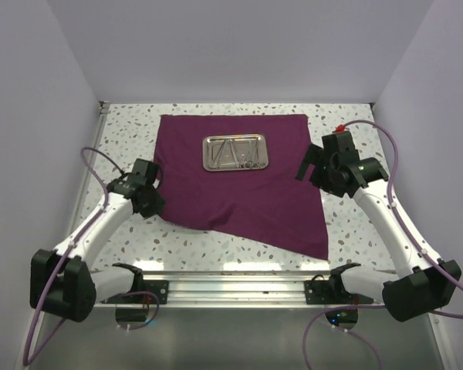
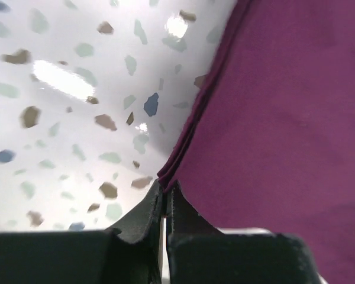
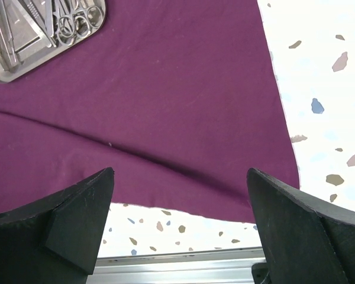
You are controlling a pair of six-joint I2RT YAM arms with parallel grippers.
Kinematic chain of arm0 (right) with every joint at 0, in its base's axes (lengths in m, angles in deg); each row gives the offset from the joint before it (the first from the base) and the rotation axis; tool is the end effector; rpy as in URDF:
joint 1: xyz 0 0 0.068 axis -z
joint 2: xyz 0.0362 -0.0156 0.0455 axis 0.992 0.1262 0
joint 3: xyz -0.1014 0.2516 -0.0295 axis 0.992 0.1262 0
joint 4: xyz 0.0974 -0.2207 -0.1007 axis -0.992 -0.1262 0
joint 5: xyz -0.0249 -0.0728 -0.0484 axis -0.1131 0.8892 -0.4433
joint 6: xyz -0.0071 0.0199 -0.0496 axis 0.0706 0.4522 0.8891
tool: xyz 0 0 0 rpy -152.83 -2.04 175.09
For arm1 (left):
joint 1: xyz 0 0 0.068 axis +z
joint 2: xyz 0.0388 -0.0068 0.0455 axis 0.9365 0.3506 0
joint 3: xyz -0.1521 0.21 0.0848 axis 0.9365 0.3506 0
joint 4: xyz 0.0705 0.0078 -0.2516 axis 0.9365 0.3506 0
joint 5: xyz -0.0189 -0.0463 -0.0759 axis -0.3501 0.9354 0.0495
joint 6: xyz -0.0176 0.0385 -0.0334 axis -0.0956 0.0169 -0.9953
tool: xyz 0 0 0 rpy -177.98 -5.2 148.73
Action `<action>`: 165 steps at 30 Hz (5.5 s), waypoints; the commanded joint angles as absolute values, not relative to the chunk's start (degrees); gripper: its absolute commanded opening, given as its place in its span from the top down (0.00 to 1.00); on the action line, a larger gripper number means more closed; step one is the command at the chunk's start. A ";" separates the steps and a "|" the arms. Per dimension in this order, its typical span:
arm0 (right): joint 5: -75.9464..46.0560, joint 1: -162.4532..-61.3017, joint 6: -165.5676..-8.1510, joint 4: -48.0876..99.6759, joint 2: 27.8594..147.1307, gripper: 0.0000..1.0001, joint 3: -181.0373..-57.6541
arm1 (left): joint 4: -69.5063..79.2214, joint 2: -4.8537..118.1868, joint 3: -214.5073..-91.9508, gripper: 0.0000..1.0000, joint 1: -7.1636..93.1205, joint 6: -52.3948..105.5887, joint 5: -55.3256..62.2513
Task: Open and lay out the surgical kit
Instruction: Smooth out the surgical kit at the center of the board, then pick up the medical item from the container, then place the medical item in the surgical kit.
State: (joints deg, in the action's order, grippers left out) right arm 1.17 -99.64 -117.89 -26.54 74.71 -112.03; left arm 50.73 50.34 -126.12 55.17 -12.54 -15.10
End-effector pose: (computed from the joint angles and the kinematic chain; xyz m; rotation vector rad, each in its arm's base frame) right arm 0.2247 0.0627 0.3318 0.5142 2.4397 0.2204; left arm 0.2099 -0.0470 0.2142 -0.8951 2.5675 -0.0803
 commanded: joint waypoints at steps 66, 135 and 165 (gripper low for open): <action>9.57 -110.79 -109.31 -22.57 154.33 0.51 -186.09 | 50.46 63.00 -146.80 0.14 54.98 9.00 -1.63; 3.15 -115.97 -122.66 -17.76 82.71 1.00 -107.46 | 40.18 79.49 -163.05 0.15 54.29 12.51 3.64; 5.26 -118.17 -118.37 -28.45 82.44 0.28 -109.19 | 25.59 129.26 -214.91 0.29 37.49 1.17 -1.09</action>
